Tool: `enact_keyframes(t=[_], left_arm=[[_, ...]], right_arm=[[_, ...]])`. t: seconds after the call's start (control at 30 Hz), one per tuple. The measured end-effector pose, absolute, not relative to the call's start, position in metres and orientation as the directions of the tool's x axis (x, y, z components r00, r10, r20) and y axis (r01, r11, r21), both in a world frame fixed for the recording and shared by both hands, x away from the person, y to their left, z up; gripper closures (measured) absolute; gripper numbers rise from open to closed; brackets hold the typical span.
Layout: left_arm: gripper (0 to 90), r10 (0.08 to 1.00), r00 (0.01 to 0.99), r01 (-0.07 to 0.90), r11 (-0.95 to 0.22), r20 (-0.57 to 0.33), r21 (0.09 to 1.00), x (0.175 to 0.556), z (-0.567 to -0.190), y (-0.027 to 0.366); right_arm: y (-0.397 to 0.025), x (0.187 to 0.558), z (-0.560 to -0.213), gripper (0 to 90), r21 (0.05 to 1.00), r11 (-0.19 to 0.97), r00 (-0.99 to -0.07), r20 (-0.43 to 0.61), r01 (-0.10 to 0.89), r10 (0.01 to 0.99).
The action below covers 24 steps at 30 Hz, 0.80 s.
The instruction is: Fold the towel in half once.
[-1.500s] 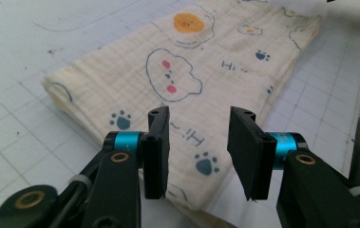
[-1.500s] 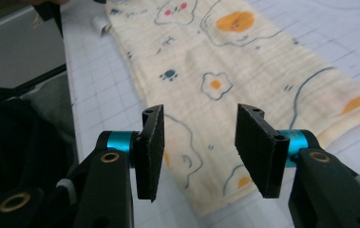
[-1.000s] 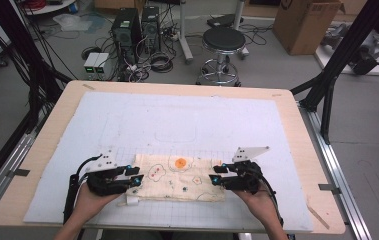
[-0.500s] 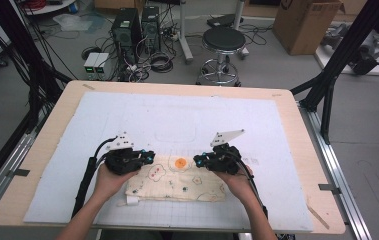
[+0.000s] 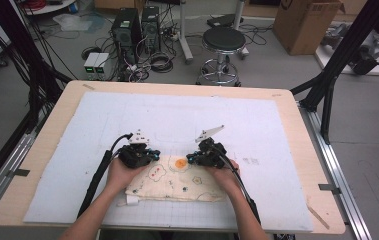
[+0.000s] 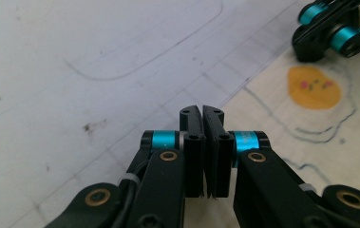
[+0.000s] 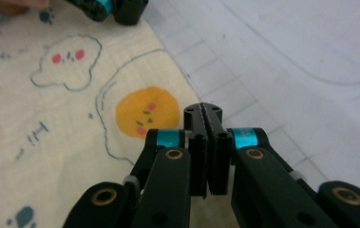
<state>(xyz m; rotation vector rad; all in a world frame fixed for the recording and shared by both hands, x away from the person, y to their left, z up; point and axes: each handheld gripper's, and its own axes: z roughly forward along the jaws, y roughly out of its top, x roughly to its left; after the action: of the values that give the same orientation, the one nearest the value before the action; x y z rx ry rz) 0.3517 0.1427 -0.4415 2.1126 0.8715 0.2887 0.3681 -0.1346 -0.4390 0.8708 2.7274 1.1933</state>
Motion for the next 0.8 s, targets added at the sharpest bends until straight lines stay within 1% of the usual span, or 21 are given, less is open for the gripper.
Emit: enact_keyframes(t=[0.07, 0.23, 0.47, 0.8], left_arm=[[86.1, 0.676, 0.731, 0.490, -0.423, -0.095, 0.762, 0.352, -0.441, 0.145], [84.9, 0.686, 0.725, 0.484, -0.444, -0.062, 0.754, 0.350, -0.440, 0.151], [83.6, 0.705, 0.708, 0.488, -0.445, -0.043, 0.751, 0.347, -0.439, 0.166], [81.6, 0.722, 0.689, 0.492, -0.400, -0.065, 0.773, 0.342, -0.442, 0.183]], right_arm=[[-0.137, 0.369, -0.439, 89.4, 0.690, 0.536, -0.837, 0.190, 0.486, 0.514], [-0.146, 0.368, -0.437, 88.6, 0.680, 0.550, -0.834, 0.169, 0.485, 0.526], [-0.171, 0.363, -0.438, 87.9, 0.687, 0.514, -0.807, 0.183, 0.514, 0.562], [-0.208, 0.355, -0.439, 87.0, 0.697, 0.480, -0.773, 0.170, 0.532, 0.611]])
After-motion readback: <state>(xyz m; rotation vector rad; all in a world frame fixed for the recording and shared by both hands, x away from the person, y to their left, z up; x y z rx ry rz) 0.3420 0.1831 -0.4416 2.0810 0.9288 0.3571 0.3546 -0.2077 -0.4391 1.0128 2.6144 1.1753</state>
